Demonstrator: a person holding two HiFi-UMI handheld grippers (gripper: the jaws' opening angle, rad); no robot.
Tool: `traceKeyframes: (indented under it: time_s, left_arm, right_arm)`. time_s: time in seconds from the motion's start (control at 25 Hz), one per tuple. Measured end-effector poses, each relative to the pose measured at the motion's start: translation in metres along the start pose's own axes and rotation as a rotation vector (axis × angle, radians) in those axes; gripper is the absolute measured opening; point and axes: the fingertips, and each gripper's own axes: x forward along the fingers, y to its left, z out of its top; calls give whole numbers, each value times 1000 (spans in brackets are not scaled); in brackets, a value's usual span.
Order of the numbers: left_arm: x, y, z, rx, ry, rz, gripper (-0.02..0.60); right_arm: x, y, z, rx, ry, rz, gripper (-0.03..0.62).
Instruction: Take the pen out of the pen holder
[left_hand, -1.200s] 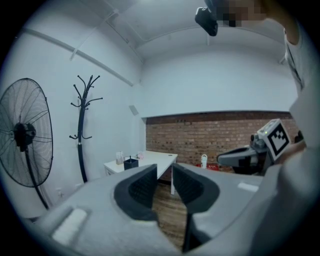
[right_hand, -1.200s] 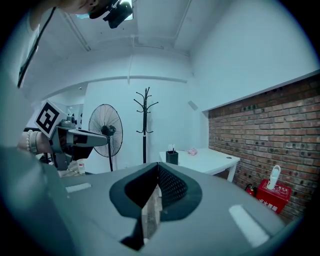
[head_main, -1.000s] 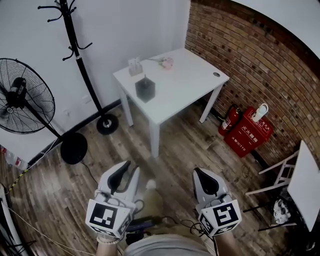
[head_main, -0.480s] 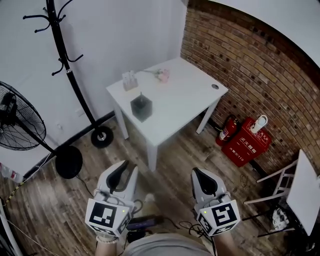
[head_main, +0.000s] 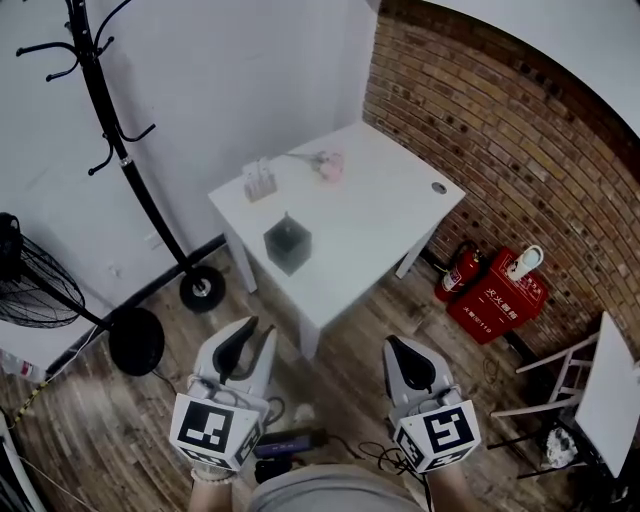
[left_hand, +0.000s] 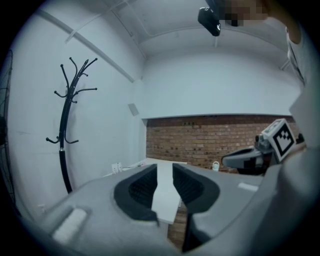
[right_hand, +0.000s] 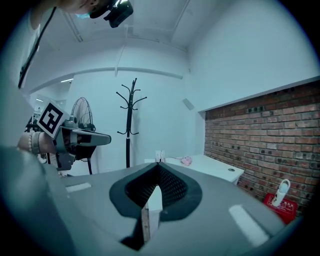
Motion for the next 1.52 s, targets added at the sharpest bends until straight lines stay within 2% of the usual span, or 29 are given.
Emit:
traceKeyframes:
  time_s: [0.64, 1.12, 1.52]
  left_arm:
    - [60, 78, -1, -10, 17, -21, 84]
    - [79, 88, -7, -15, 26, -47, 87]
    - [98, 105, -11, -4, 40, -10, 91]
  right_arm:
    - [93, -7, 15, 3, 11, -14, 5]
    - [103, -13, 7, 9, 32, -32, 5]
    - [130, -23, 8, 9, 34, 11, 5]
